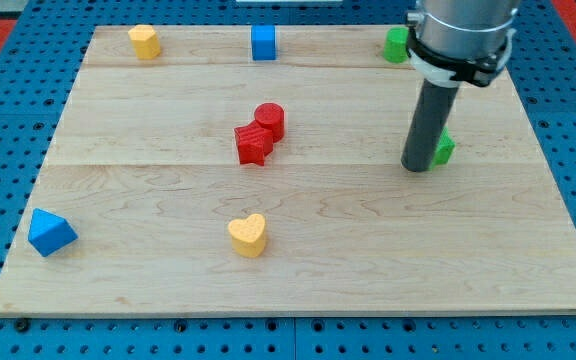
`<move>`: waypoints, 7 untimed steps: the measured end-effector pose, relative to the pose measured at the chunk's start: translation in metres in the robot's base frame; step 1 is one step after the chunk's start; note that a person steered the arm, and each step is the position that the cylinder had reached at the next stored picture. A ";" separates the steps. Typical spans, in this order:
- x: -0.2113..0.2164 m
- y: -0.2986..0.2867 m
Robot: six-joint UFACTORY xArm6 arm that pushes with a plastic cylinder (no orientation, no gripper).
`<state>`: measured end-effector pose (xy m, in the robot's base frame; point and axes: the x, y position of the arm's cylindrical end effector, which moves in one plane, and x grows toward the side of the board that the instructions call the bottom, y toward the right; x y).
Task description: Push the green star into the green circle
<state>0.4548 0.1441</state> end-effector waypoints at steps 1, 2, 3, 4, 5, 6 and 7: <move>-0.024 0.011; -0.081 0.026; -0.057 0.048; -0.061 0.077; -0.119 0.072; -0.164 0.046; -0.165 0.042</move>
<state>0.2900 0.1863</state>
